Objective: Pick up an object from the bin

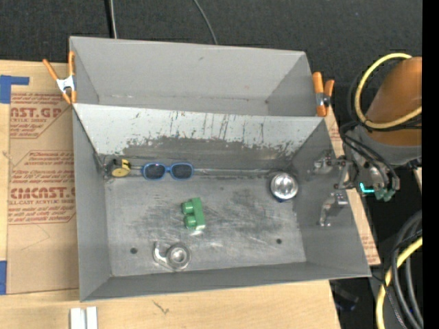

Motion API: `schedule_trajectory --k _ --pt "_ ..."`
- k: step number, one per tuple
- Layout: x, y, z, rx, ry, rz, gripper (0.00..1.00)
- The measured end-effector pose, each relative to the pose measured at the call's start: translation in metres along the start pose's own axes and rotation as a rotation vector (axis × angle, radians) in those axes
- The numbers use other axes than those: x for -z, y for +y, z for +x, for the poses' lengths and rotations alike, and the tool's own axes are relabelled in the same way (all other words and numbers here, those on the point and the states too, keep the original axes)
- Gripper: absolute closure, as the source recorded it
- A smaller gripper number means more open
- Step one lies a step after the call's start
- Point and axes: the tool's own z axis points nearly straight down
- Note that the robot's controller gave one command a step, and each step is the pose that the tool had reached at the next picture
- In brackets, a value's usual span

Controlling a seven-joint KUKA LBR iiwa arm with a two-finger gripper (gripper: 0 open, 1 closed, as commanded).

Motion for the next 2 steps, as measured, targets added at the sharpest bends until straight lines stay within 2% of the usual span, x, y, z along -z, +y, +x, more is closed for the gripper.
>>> schedule_trajectory --k 1,2 --pt "-0.148 0.022 0.028 0.016 -0.017 0.002 0.00" --pt "-0.145 0.097 -0.043 -0.028 -0.015 0.000 0.00"
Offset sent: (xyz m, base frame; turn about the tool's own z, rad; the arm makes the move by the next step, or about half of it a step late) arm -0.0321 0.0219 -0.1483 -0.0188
